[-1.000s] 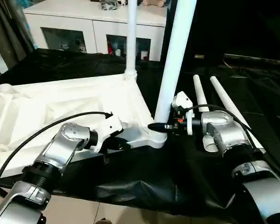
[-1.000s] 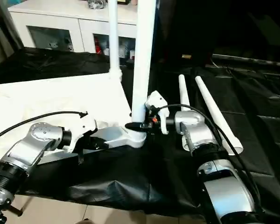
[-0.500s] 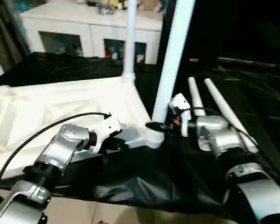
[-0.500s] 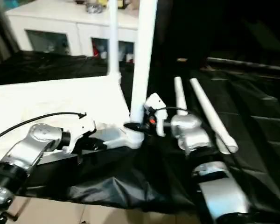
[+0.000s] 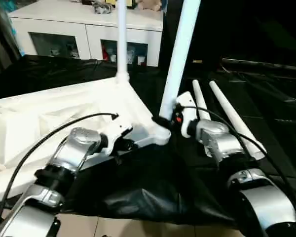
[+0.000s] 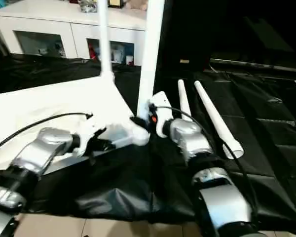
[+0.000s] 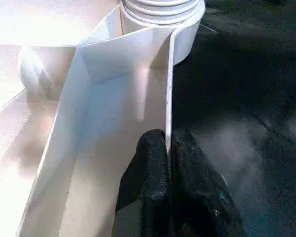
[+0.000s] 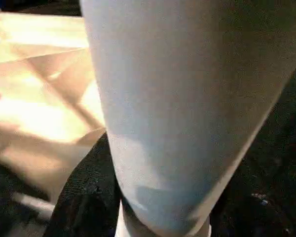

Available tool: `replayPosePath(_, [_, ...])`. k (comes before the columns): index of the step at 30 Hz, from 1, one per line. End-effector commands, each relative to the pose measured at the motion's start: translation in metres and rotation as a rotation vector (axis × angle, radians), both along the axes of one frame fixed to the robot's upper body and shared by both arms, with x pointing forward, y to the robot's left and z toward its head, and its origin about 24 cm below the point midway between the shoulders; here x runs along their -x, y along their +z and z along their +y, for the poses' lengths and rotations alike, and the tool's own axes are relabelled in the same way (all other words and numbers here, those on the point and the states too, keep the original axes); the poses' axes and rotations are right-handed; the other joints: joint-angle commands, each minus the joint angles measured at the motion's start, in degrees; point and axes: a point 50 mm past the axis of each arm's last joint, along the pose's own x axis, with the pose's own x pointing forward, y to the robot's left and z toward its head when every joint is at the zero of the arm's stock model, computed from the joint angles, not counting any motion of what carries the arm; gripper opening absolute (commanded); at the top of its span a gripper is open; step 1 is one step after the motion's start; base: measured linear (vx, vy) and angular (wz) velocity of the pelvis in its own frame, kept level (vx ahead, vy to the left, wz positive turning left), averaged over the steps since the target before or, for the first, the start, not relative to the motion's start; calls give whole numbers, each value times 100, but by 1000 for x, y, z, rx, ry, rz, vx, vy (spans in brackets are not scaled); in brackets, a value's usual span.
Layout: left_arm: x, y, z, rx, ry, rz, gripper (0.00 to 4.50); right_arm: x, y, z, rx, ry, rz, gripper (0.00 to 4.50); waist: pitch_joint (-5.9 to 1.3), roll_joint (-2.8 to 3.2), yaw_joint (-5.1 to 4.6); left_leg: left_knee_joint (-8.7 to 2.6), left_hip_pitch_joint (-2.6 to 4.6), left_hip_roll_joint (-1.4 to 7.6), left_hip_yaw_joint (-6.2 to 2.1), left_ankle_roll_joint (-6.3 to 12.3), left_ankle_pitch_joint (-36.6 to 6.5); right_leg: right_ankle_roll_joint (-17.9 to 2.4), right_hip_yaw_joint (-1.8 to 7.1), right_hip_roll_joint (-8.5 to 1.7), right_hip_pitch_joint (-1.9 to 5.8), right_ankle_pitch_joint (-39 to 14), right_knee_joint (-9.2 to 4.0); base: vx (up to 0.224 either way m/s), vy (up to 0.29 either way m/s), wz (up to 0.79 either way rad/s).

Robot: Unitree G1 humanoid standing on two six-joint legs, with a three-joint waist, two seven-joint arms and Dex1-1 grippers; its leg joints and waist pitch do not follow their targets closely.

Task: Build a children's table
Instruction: Insert table leg to table base

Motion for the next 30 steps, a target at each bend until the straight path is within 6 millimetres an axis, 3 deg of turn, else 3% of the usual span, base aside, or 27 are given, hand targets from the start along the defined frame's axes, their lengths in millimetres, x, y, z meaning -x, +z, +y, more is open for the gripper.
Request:
replayPosePath(1, [-19, 23, 2, -42, 155, -114, 0, 21, -55, -7, 105, -135, 252, 190, -285, 46, -2, -442, 44, 169, -47, -183, -1553, -1001, 363, -437, 141, -1360, -519, 0, 0, 0])
replayPosePath(5, [-24, 19, -10, -85, 249, -134, 0, 22, -62, 3, 91, -307, 298, 190, -304, 32, 42, -433, 30, 161, -30, -152, -1296, -997, 356, -431, 160, -975, -495, 0, 0, 0])
replayPosePath(10, [-24, 18, -27, -72, 263, -133, 0, 22, -62, 20, 89, -356, 320, 190, -276, 38, 40, -469, 41, 163, -37, -206, -1609, -834, 350, -426, 146, -1324, -545, 0, 0, 0])
replayPosePath(15, [-24, 17, -27, -74, 275, -128, 0, 22, -60, 27, 87, -361, 329, 190, -269, 44, 35, -497, 59, 174, -59, -278, -1889, -706, 349, -425, 118, -1557, -580, 0, 0, 0])
replayPosePath(26, [-25, 18, -22, -72, 284, -125, 0, 16, -45, 38, 22, -294, 272, 190, -258, 29, 28, -510, 42, 171, -61, -259, -1929, -641, 355, -435, 110, -1704, -604, 0, 0, 0])
replayPosePath(29, [-25, 19, -21, -70, 281, -124, 0, 12, -39, 39, 1, -290, 257, 263, -256, 30, 25, -511, 45, 171, -60, -254, -1946, -647, 355, -437, 106, -1740, -607, 0, 0, 0])
replayPosePath(30, [-25, 19, -21, -70, 280, -124, 0, 11, -37, 39, 1, -289, 251, 263, -255, 33, 25, -512, 42, 172, -61, -255, -1939, -653, 354, -438, 104, -1741, -611, 0, 0, 0])
